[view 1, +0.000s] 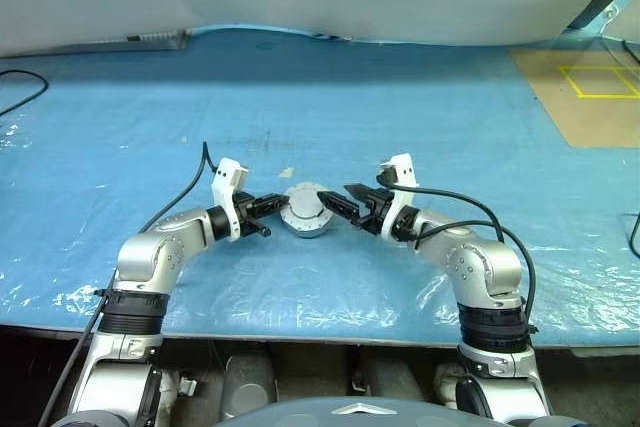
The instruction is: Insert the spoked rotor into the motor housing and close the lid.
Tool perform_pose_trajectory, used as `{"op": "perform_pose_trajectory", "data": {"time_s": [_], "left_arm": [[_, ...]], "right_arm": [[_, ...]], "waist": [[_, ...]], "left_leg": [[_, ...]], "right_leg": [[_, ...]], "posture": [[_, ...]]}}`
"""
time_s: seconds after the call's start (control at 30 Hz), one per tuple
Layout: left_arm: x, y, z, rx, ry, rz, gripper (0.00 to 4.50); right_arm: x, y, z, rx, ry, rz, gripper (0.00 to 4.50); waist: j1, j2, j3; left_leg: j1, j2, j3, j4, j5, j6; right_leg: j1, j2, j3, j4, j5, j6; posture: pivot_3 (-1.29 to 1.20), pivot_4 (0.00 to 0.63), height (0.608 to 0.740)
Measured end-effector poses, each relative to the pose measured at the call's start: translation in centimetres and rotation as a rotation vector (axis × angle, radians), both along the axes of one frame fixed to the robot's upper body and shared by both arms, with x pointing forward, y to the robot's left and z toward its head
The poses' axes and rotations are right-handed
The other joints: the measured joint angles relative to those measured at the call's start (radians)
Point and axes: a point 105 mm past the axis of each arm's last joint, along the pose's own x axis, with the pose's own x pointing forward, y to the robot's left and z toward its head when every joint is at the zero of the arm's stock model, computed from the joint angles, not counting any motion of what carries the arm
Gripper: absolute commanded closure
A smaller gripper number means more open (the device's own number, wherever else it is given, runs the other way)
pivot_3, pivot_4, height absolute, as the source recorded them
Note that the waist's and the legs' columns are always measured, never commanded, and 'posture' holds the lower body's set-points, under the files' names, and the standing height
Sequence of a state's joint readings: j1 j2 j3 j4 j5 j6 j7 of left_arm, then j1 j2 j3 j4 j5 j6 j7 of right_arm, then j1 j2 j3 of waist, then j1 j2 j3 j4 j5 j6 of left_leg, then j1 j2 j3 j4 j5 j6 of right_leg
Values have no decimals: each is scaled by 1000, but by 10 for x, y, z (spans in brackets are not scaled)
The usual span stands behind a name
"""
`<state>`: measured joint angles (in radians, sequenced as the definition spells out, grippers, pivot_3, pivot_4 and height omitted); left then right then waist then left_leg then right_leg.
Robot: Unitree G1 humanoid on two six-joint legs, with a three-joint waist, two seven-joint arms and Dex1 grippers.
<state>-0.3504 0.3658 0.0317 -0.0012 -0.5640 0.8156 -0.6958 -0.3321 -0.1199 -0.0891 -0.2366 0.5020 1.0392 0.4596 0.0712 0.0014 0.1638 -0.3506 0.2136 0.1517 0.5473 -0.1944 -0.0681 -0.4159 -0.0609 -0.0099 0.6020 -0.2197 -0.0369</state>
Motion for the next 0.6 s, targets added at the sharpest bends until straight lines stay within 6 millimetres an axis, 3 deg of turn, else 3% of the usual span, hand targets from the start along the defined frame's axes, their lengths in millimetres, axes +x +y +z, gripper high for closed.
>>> {"op": "perform_pose_trajectory", "data": {"time_s": [0.27,0.47,0.6], "left_arm": [[0,0,0,1,-1,-1,4500],[1,0,0,5,-5,3,4500],[1,-1,0,6,-8,5,4500]], "right_arm": [[-11,12,-12,98,172,43,53],[-12,15,-14,300,347,30,53],[-14,14,-19,276,386,35,1086]], "waist": [[0,0,0],[-2,0,0],[-1,0,0]], "left_leg": [[0,0,0,0,0,0],[0,0,0,-1,0,0],[0,0,0,-1,0,0]], "right_leg": [[0,0,0,0,0,0],[-1,0,0,0,0,0],[-1,0,0,0,0,1]], "posture": [[0,150,740],[0,150,740],[0,150,740]]}}
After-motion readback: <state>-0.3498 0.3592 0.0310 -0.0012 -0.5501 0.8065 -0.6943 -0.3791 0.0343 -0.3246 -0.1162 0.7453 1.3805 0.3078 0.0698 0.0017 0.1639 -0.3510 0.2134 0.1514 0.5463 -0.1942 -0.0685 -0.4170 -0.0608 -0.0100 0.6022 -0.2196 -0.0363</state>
